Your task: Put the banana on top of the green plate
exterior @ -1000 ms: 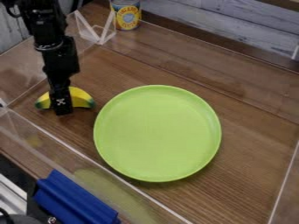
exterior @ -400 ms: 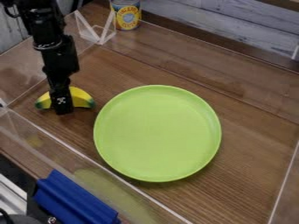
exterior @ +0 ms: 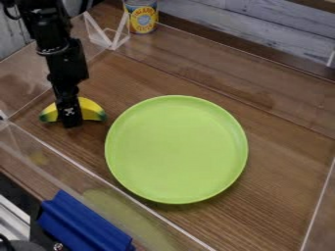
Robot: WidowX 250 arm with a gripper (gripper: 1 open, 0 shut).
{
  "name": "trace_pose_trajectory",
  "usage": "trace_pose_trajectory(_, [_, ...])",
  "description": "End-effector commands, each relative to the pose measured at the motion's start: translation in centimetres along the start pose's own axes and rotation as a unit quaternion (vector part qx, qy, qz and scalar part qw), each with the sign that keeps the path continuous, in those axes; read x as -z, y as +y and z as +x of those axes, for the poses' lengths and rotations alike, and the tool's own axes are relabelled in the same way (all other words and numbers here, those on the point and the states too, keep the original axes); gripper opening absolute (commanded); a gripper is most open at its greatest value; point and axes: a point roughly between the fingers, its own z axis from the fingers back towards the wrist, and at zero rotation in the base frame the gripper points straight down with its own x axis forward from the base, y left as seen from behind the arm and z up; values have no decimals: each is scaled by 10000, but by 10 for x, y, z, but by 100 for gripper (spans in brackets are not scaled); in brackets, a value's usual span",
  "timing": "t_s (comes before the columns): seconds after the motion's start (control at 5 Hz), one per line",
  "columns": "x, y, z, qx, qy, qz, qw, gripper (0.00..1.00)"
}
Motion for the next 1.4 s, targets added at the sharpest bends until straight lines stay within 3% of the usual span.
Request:
trace_pose_trajectory(0.0, [-5,0,-2,-117,-25,5,9999,0])
trace_pose_trajectory(0.4, [-28,-9,3,-266,-28,0,9996,0])
trace_pose_trajectory(0.8, [-60,-30,19,-396,-76,60,9992,0])
trace_pose_trajectory(1.2, [-51,-60,30,-255,37,-105,9996,0])
